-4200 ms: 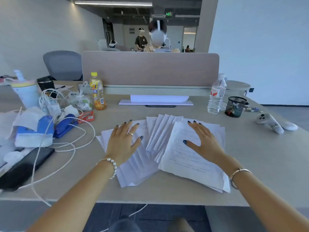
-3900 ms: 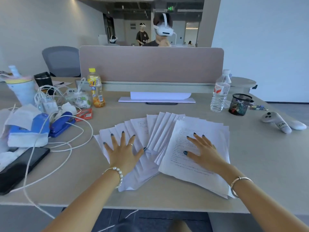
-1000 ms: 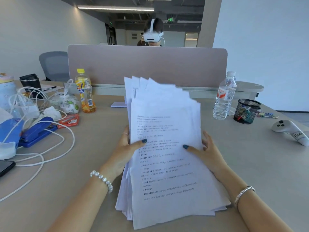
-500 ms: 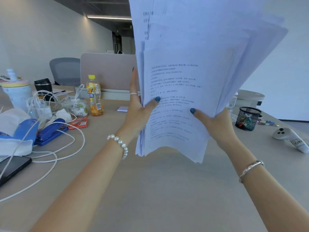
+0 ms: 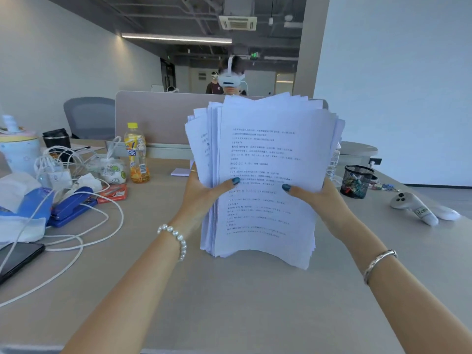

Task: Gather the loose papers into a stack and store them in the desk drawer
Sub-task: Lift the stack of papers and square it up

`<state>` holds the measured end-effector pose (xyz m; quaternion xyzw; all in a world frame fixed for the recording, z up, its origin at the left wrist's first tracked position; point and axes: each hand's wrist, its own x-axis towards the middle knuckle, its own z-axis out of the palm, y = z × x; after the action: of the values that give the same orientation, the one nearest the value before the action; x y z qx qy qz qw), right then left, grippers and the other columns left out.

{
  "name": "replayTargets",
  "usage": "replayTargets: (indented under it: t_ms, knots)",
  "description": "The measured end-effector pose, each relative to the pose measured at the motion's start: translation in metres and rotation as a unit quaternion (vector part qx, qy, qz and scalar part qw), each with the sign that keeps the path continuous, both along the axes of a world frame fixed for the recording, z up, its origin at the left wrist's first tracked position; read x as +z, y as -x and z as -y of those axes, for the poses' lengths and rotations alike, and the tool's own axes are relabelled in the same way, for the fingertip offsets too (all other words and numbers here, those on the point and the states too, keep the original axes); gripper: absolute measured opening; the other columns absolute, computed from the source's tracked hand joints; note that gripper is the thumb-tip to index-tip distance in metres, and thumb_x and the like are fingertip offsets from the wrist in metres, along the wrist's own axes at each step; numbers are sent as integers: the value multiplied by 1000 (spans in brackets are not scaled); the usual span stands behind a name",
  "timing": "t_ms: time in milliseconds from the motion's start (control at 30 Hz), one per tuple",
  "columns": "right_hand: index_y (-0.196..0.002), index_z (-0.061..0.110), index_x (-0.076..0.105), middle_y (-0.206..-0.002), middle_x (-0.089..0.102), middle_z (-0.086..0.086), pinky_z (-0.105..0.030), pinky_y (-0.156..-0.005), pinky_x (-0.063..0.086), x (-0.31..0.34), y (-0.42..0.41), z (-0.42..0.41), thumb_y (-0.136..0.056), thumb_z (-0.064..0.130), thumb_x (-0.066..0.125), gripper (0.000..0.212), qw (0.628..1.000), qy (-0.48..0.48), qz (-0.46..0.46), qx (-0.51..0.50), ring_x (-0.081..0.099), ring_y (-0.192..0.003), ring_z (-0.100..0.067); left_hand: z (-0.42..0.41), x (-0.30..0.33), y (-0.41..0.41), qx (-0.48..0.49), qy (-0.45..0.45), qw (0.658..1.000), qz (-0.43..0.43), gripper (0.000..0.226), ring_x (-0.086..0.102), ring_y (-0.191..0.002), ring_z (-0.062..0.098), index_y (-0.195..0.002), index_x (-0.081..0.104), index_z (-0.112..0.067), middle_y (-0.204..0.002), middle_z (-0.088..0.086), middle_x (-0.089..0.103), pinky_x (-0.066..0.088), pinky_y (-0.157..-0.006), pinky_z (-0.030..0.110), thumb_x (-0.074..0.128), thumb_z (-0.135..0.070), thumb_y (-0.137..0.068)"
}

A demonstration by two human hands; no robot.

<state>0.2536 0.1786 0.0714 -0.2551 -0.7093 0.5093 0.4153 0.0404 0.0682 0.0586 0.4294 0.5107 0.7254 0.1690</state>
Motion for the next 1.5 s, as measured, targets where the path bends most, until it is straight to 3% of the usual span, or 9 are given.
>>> replayTargets:
  t_ms: [333, 467, 633, 733, 867, 1133, 1267, 1367, 1500]
  knots:
    - [-116, 19, 62, -110, 72, 1, -41, -88, 54, 1, -5, 1, -70, 19, 78, 48, 998, 18, -64, -23, 69, -98, -17, 1, 20, -10, -29, -35, 999, 18, 50, 69, -94, 4, -115, 62, -14, -101, -9, 72, 53, -75, 19, 79, -14, -68]
    - [-97, 25, 69, -104, 74, 0, -38, -81, 55, -9, 8, 8, -70, 15, 79, 31, 996, 45, -69, -26, 69, -96, -17, -1, 6, -21, -36, -1, 999, 19, 30, 69, -90, 3, -96, 68, -28, -88, -17, 74, 54, -77, 22, 78, -15, -70]
    - [-105, 12, 69, -106, 74, -5, -40, -85, 55, 12, -5, 5, -74, 7, 73, 31, 995, 48, -83, -8, 70, -96, -23, 5, 27, -10, -12, -74, 994, 81, 49, 70, -94, 11, -116, 61, -12, -105, -1, 73, 56, -74, 26, 79, -14, -70]
    - [-99, 14, 70, -102, 75, -4, -36, -80, 57, 10, -1, 9, -72, 7, 75, 29, 996, 41, -85, -3, 72, -90, -20, 0, 22, -14, -34, -29, 997, 56, 60, 70, -97, 13, -120, 59, -10, -111, 3, 71, 57, -79, 30, 82, -19, -65]
    - [-87, 19, 70, -94, 73, -2, -30, -73, 59, 12, 10, 13, -73, 6, 74, 20, 996, 44, -71, -34, 71, -71, -9, -3, 21, -25, -18, 5, 996, 89, 33, 69, -79, 0, -96, 61, -25, -95, -10, 70, 57, -80, 31, 80, -24, -69]
    - [-100, 9, 70, -98, 73, -6, -41, -84, 55, -1, 4, 0, -70, 9, 76, 31, 995, 68, -16, -69, 69, -93, -27, -8, 10, -22, -25, 51, 995, 81, 42, 70, -92, 13, -107, 68, -12, -99, -2, 73, 56, -71, 24, 80, -23, -68]
    - [-87, 14, 68, -91, 71, -6, -32, -67, 54, -25, 6, 5, -72, 10, 75, 17, 991, 106, 3, -81, 68, -81, -23, -11, -12, -27, -21, 85, 992, 88, 41, 70, -94, 18, -105, 68, -12, -99, 0, 73, 56, -81, 33, 81, -24, -68]
    - [-100, 13, 68, -96, 72, -4, -35, -73, 55, -14, 5, 0, -69, 12, 78, 32, 992, 85, -43, -83, 69, -83, -21, -12, 0, -24, -39, 51, 995, 72, 28, 70, -93, 15, -95, 70, -19, -97, -2, 74, 56, -80, 32, 80, -20, -69]
    - [-89, 14, 70, -97, 73, -7, -38, -78, 53, -32, 4, 2, -71, 12, 76, 19, 990, 108, 2, -87, 66, -84, -23, -13, -29, -18, -62, 118, 990, 45, 26, 70, -97, 16, -92, 70, -24, -95, -6, 74, 55, -84, 33, 80, -22, -68]
